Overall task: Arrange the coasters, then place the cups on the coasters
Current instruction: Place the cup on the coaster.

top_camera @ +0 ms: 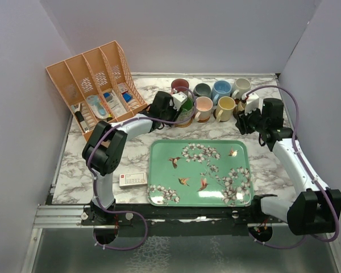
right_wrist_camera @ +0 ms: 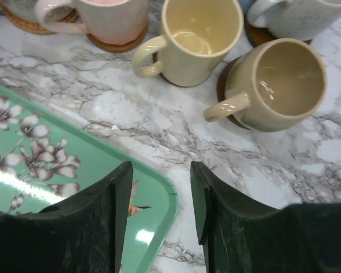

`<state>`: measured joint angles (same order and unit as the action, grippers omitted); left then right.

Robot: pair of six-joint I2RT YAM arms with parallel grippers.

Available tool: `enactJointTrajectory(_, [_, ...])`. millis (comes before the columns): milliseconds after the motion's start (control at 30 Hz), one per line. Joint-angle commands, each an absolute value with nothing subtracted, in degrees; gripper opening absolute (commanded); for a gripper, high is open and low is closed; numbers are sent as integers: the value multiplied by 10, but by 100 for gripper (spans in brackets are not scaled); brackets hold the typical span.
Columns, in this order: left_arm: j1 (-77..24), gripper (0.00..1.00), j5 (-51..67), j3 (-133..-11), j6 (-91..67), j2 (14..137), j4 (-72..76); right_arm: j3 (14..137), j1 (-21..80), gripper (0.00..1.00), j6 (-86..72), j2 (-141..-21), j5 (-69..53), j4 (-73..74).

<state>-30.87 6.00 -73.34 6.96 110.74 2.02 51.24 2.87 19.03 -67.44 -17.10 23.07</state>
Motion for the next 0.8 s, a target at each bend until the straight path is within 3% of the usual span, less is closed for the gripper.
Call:
enactJointTrajectory(0, [-311, 44, 68, -746, 68, 1065, 56, 531, 23, 48, 170, -650, -78, 185])
enactJointTrajectory(267, [-311, 58, 80, -748, 85, 1037, 35, 583, 23, 58, 206, -698, 13, 157])
enactJointTrajectory(600, [-311, 78, 105, -736, 141, 954, -28, 684, 23, 58, 184, -832, 84, 171])
enactJointTrajectory(767, [-311, 83, 122, -707, 150, 909, -39, 699, 15, 58, 195, -881, 93, 177])
